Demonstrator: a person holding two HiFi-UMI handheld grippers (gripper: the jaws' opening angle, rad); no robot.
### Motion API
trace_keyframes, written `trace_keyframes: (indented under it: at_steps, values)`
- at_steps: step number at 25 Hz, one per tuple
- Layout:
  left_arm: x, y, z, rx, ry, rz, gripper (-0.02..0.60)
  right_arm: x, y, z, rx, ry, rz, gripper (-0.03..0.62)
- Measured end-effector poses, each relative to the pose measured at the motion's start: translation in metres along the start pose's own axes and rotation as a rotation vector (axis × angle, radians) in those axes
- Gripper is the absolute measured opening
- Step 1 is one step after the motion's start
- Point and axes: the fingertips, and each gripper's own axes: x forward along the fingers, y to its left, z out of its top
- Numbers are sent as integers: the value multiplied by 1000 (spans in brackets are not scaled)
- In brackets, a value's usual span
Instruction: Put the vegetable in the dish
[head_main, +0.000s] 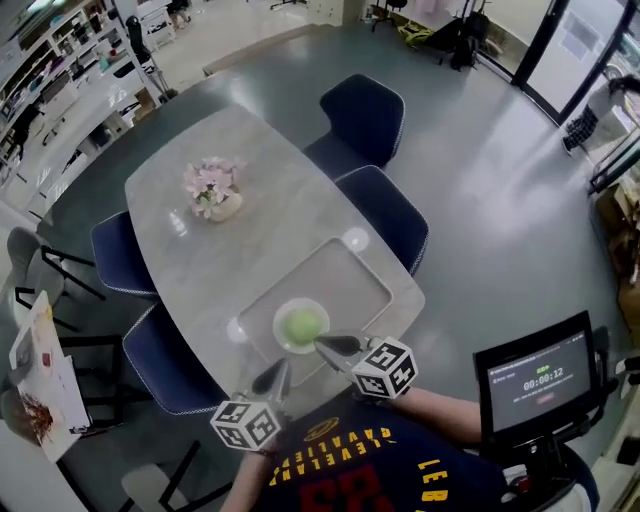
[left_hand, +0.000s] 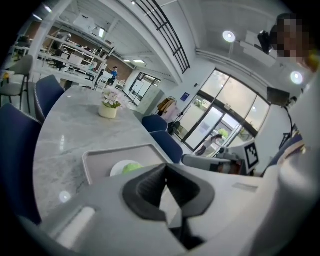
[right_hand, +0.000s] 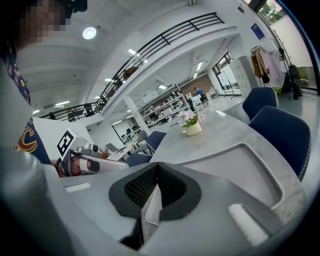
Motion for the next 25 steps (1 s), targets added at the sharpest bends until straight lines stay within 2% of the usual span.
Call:
trace_keyframes:
  at_steps: [6,12,16,25]
  values:
    - [-7,-1,21,97,-40,26,2,-5,4,22,-73,-44,-10,6]
    - [-14,-16,56,16,-129,-39,2,-18,10,58,-107,-135,-26,6]
    - [-8,-31,60,61,-124,-72,2,-22,18,65,-93,-158,-14,6]
    - [2,-37,56,72,-96,-100,2,-23,15,62,-96,-149,-16,6]
